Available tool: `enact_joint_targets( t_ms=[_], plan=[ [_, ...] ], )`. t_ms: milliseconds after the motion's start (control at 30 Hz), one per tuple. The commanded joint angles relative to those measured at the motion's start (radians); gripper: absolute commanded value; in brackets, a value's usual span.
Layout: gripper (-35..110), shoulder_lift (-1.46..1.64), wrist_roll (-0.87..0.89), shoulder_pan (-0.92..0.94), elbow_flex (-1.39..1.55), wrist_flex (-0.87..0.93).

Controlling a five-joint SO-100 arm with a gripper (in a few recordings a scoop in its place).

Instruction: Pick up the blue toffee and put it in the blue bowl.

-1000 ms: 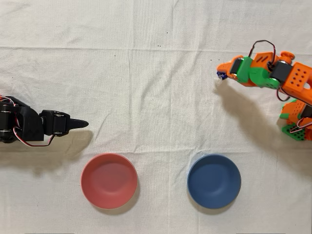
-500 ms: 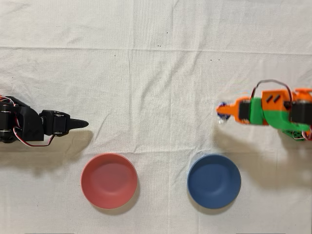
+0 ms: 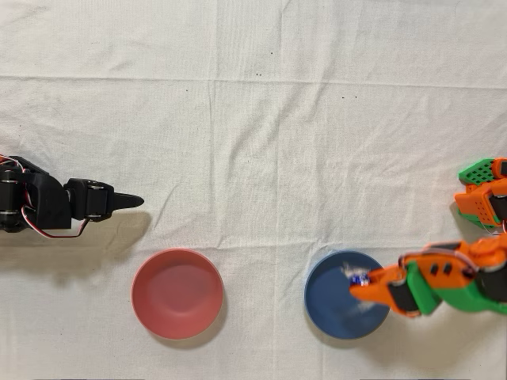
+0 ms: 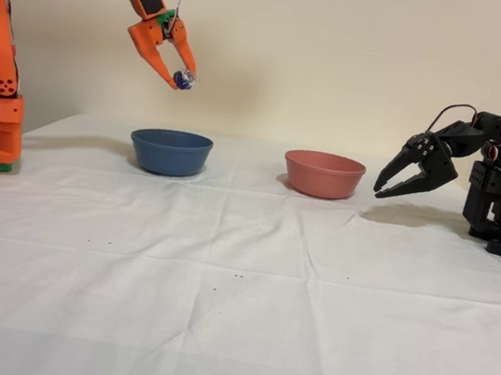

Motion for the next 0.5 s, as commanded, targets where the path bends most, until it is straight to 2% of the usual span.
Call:
enact_joint_targets(
  t_ms=[0,167,467],
  plan=[
    [10,-0.064,0.034,-0.091,-0.123,0.02],
    [10,-0.169,0.055,-0.153,-0.15,0.009],
    [10,-0.268,0.034,-0.112,-0.115,-0.048]
  ],
)
